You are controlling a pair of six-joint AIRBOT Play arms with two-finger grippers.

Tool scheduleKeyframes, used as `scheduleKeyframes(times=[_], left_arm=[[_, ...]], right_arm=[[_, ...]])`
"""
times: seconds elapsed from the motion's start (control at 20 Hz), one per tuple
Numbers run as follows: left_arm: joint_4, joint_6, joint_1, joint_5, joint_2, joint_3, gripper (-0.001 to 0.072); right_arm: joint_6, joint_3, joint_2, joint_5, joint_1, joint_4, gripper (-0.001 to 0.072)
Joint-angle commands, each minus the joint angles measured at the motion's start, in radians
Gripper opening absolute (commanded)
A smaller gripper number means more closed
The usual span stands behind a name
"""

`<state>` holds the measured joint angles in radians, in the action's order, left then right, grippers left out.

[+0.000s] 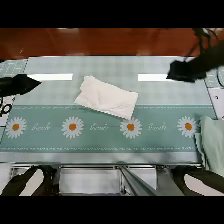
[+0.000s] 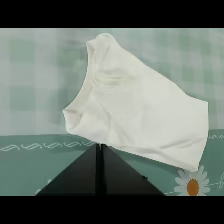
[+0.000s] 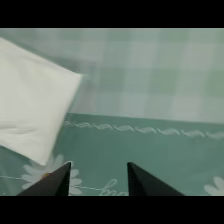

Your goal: Fold the shirts.

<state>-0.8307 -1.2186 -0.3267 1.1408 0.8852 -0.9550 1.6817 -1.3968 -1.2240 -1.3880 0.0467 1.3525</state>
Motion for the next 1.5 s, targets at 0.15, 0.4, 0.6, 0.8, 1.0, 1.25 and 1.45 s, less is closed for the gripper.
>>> scheduleKeyframes(times=[0.15,0.4,0.6,0.8,1.0,1.25,1.45], left_arm=[[0.050,-0.001,0.058,0.000,-0.039,0.171,0.0026],[0.050,-0.001,0.201,-0.063,-0.035,0.260,0.0026],[0.050,-0.002,0.272,-0.143,-0.034,0.261,0.0026],[0.050,-0.002,0.279,-0.166,-0.027,0.261,0.0025],[0.050,-0.002,0.279,-0.165,-0.013,0.261,0.0026],[0.050,-0.001,0.279,-0.165,-0.004,0.261,0.0026],[0.050,-0.001,0.279,-0.166,-0.004,0.261,0.0026]], right_arm=[[0.152,0.695,0.204,0.521,-0.057,-0.185,0.0416],[-0.275,0.719,-0.087,0.587,-0.016,-0.783,0.0416],[-0.391,0.624,-0.269,0.553,0.039,-0.931,0.0416],[-0.397,0.481,-0.395,0.506,0.107,-0.932,0.0416],[-0.407,0.363,-0.458,0.460,0.153,-0.919,0.0130],[-0.393,0.146,-0.441,0.306,0.163,-0.820,0.0021],[-0.195,-0.145,-0.372,0.229,0.212,-0.506,0.0021]])
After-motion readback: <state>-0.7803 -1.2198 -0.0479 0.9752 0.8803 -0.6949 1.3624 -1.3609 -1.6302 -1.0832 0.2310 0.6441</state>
